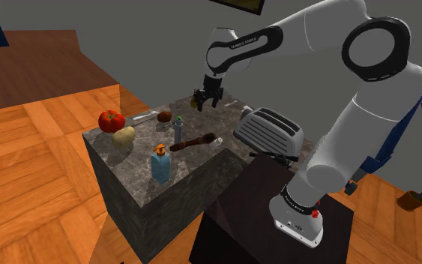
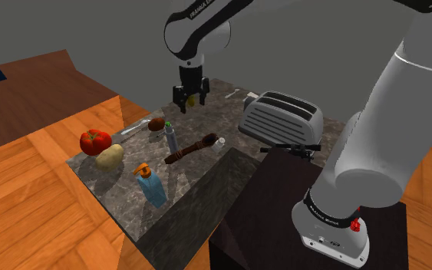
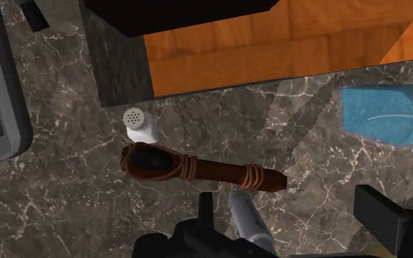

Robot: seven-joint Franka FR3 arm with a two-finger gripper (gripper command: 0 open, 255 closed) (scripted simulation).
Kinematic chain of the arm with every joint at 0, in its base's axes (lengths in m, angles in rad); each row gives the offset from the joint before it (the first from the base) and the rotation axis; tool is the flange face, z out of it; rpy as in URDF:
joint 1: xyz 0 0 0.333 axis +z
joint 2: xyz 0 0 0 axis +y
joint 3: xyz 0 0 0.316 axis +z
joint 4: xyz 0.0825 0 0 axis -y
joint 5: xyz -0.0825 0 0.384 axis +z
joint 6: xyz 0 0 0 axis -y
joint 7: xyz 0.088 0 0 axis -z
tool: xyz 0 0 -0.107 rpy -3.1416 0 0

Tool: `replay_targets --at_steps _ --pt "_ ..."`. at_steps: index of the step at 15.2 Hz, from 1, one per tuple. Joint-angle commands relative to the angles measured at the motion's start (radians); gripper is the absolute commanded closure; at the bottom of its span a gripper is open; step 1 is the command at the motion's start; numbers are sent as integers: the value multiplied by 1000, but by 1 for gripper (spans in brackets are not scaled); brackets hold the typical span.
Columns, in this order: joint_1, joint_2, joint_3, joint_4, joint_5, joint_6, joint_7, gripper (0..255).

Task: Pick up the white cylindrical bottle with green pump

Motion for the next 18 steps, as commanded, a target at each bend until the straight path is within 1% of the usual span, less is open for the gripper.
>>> replay_targets --at_steps 1,8,14,18 --pt "1 83 1 55 18 28 -13 0" --pt "-10 362 16 289 70 68 -55 0" --pt "-25 602 35 544 96 52 -71 0" --pt "-27 635 39 539 101 89 -77 0"
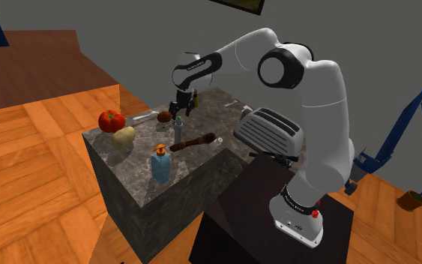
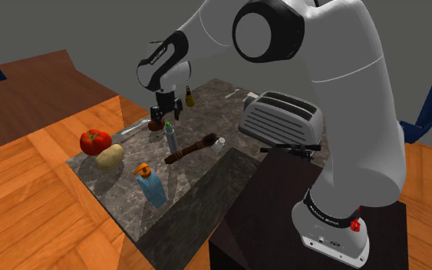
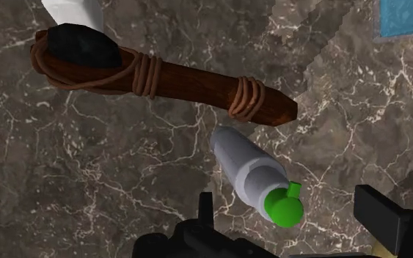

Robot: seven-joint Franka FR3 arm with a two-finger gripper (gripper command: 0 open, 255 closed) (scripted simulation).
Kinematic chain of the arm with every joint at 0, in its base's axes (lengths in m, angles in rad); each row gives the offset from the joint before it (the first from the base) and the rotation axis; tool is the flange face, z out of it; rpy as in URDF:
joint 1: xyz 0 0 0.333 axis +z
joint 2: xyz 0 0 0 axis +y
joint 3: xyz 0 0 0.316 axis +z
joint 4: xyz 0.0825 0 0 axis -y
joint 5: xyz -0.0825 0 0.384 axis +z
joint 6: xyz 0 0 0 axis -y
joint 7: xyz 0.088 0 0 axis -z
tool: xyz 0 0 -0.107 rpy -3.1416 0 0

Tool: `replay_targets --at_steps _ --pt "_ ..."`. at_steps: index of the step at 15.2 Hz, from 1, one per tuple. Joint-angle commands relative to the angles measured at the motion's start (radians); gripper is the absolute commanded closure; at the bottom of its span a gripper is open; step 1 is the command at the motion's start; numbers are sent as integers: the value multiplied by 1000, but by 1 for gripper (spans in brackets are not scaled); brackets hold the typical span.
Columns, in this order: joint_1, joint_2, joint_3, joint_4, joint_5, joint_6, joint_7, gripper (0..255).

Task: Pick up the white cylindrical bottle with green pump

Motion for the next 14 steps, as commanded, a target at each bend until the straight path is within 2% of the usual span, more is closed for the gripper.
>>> replay_targets --at_steps 1,5,6,14 --pt "-1 23 2 8 3 16 -3 0" --pt "-2 45 4 7 6 38 -7 0" --pt "-1 44 4 3 6 41 -6 255" --pt "-2 44 4 3 6 41 -6 255"
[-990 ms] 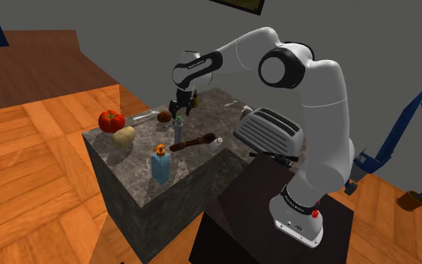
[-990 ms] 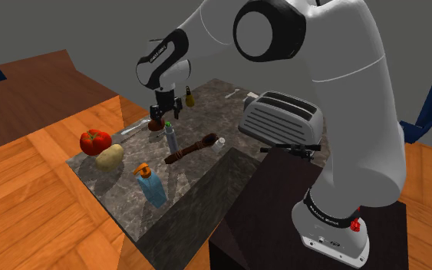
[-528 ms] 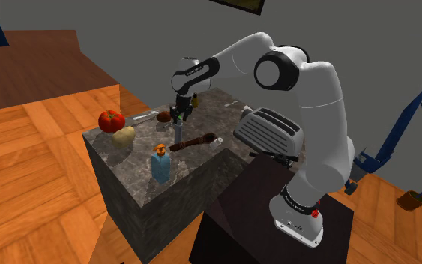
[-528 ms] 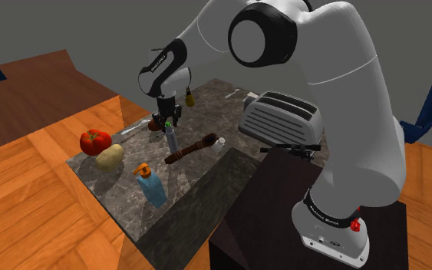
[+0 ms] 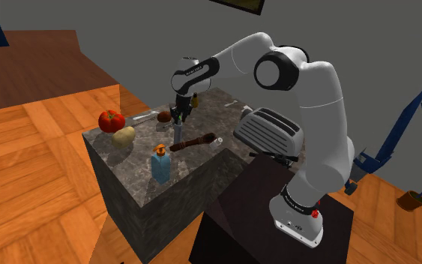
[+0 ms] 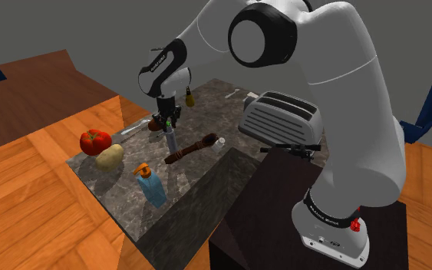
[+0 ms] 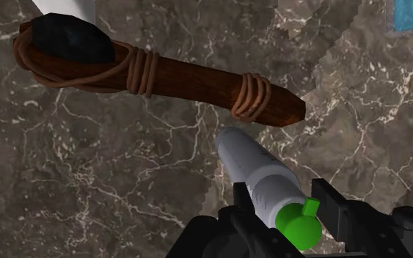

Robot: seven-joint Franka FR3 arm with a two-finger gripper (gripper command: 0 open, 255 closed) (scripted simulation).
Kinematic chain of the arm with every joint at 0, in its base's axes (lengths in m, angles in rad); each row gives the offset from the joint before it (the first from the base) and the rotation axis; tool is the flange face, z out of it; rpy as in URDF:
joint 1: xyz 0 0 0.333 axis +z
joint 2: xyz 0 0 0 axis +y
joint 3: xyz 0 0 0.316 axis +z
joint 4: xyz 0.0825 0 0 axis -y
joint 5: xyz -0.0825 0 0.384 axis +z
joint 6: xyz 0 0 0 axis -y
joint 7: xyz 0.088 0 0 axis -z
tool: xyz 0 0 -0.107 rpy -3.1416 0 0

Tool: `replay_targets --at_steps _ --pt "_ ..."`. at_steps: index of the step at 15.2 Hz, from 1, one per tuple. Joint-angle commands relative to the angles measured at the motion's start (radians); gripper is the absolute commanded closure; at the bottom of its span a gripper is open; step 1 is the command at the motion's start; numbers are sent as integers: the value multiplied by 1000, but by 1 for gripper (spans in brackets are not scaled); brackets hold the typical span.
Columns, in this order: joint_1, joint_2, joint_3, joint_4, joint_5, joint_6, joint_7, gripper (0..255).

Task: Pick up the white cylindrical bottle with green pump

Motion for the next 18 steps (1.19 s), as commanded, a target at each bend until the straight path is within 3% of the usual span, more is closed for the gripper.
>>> replay_targets --at_steps 1,18 --pt "-1 3 0 2 0 -3 -1 255" --pt "4 -115 -12 29 -19 -145 23 255"
